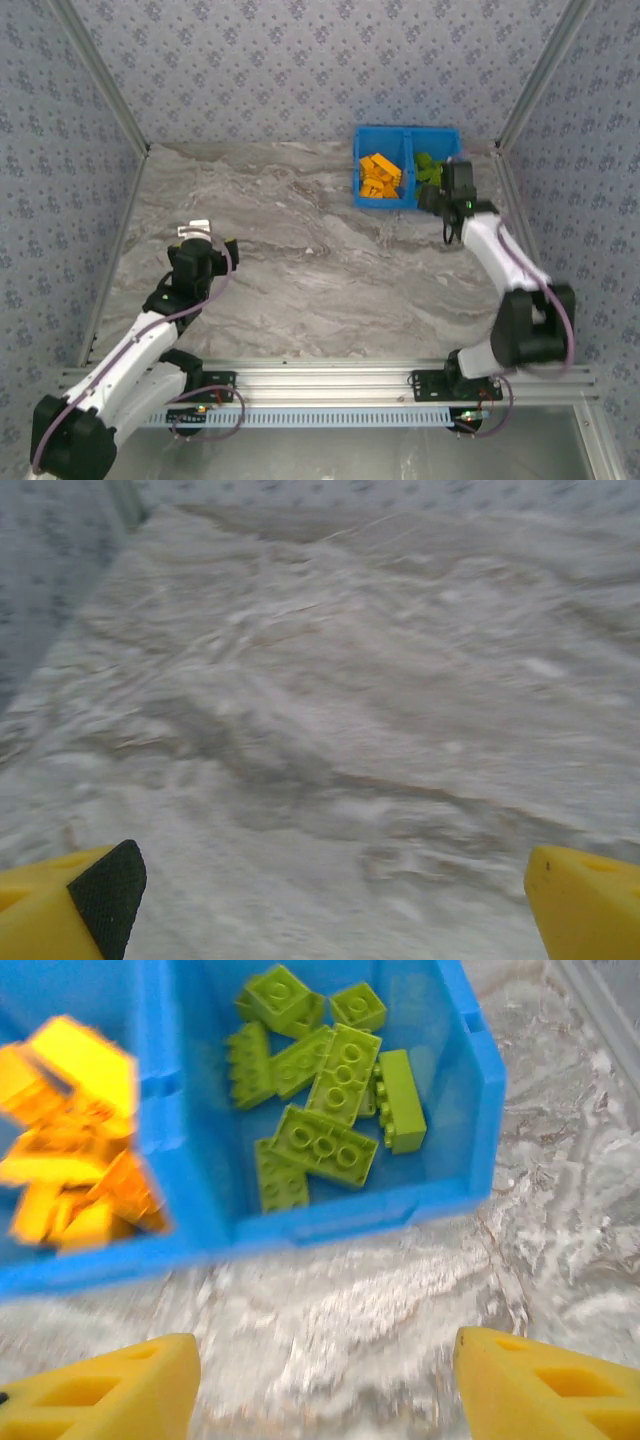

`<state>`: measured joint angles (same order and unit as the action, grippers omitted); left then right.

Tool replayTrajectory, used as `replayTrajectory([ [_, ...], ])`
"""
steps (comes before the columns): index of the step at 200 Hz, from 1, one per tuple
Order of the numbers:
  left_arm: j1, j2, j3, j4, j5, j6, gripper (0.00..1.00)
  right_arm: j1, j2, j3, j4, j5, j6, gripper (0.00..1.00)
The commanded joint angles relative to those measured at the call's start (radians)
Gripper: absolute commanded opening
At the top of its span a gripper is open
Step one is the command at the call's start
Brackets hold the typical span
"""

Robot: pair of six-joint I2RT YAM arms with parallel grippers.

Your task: Sort the legos into containers by color

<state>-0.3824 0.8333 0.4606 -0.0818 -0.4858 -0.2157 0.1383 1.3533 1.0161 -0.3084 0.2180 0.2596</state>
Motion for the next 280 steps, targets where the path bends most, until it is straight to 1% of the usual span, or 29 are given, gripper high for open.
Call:
replayTrajectory([
  [1, 0.039, 0.072, -0.038, 0.185, -0.174, 0.083, 0.99, 0.051, -0.215, -0.223, 0.181, 0.121, -0.063, 0.73],
  [17, 0.077, 0.122, -0.077, 0.263, -0.159, 0.104, 0.99, 0.061, -0.362, -0.415, 0.296, 0.171, -0.103, 0.77],
  [25, 0.098, 0.138, -0.1, 0.311, -0.144, 0.122, 0.99, 0.063, -0.41, -0.512, 0.36, 0.204, -0.124, 0.83],
  [39, 0.137, 0.155, -0.136, 0.379, -0.094, 0.149, 0.99, 0.06, -0.447, -0.645, 0.489, 0.253, -0.165, 0.99],
  [48, 0.168, 0.167, -0.153, 0.413, -0.02, 0.161, 0.99, 0.049, -0.431, -0.703, 0.567, 0.257, -0.175, 1.0],
  [65, 0.224, 0.208, -0.16, 0.465, 0.082, 0.159, 0.99, 0.006, -0.29, -0.733, 0.715, 0.209, -0.186, 1.0],
  [73, 0.242, 0.242, -0.166, 0.515, 0.096, 0.156, 0.99, 0.006, -0.221, -0.676, 0.666, 0.206, -0.173, 1.0],
  [82, 0.257, 0.278, -0.145, 0.517, 0.098, 0.155, 0.99, 0.018, -0.141, -0.679, 0.825, 0.208, -0.234, 1.0],
  [93, 0.267, 0.329, -0.136, 0.58, 0.112, 0.181, 0.99, 0.012, -0.042, -0.685, 1.019, 0.193, -0.271, 1.0],
  [99, 0.271, 0.357, -0.137, 0.628, 0.126, 0.201, 0.99, 0.011, 0.011, -0.66, 1.056, 0.193, -0.323, 1.0],
  [102, 0.273, 0.371, -0.137, 0.653, 0.133, 0.21, 0.99, 0.012, 0.036, -0.645, 1.034, 0.2, -0.301, 1.0],
  [104, 0.275, 0.382, -0.136, 0.668, 0.137, 0.214, 0.99, 0.004, 0.056, -0.64, 1.033, 0.191, -0.299, 1.0],
  [113, 0.285, 0.427, -0.133, 0.742, 0.164, 0.225, 0.99, -0.061, 0.165, -0.669, 1.25, 0.128, -0.312, 0.99],
  [117, 0.291, 0.449, -0.13, 0.772, 0.179, 0.227, 0.99, -0.103, 0.17, -0.676, 1.214, 0.081, -0.249, 1.0],
  [127, 0.305, 0.502, -0.116, 0.833, 0.208, 0.227, 0.99, -0.171, 0.159, -0.685, 1.207, -0.019, -0.213, 1.0],
  [139, 0.333, 0.601, -0.097, 0.902, 0.275, 0.207, 0.99, -0.15, 0.169, -0.672, 1.202, 0.013, -0.23, 1.0],
  [145, 0.34, 0.675, -0.081, 0.93, 0.276, 0.197, 0.99, -0.143, 0.167, -0.657, 1.173, 0.024, -0.233, 1.0],
  [151, 0.35, 0.741, -0.079, 1.041, 0.272, 0.2, 0.99, -0.137, 0.169, -0.654, 1.167, 0.036, -0.236, 1.0],
  [153, 0.355, 0.74, -0.084, 1.045, 0.287, 0.197, 0.99, -0.137, 0.17, -0.656, 1.177, 0.038, -0.237, 1.0],
  [160, 0.377, 0.684, -0.061, 0.876, 0.306, 0.157, 0.99, -0.131, 0.169, -0.657, 1.18, 0.046, -0.242, 1.0],
  [162, 0.383, 0.682, -0.049, 0.861, 0.309, 0.15, 0.99, -0.129, 0.17, -0.656, 1.176, 0.048, -0.243, 1.0],
  [171, 0.387, 0.716, -0.079, 0.984, 0.321, 0.162, 0.99, -0.132, 0.169, -0.655, 1.176, 0.037, -0.241, 1.0],
  [182, 0.384, 0.688, -0.055, 0.885, 0.32, 0.154, 0.99, -0.134, 0.17, -0.654, 1.171, 0.028, -0.243, 1.0],
  [191, 0.385, 0.708, -0.07, 0.953, 0.316, 0.16, 0.99, -0.134, 0.168, -0.651, 1.165, 0.013, -0.248, 1.0],
  [200, 0.384, 0.693, -0.058, 0.899, 0.317, 0.157, 0.99, -0.138, 0.168, -0.645, 1.155, -0.013, -0.254, 1.0],
  [208, 0.383, 0.704, -0.069, 0.94, 0.315, 0.161, 0.99, -0.142, 0.167, -0.643, 1.148, -0.038, -0.258, 1.0],
  [235, 0.384, 0.698, -0.055, 0.903, 0.349, 0.171, 0.99, -0.171, 0.17, -0.619, 1.099, -0.179, -0.275, 1.0],
  [251, 0.384, 0.699, -0.047, 0.892, 0.387, 0.184, 0.99, -0.171, 0.168, -0.623, 1.104, -0.189, -0.279, 1.0],
  [280, 0.384, 0.699, -0.046, 0.892, 0.389, 0.186, 0.99, -0.173, 0.169, -0.628, 1.114, -0.207, -0.286, 1.0],
])
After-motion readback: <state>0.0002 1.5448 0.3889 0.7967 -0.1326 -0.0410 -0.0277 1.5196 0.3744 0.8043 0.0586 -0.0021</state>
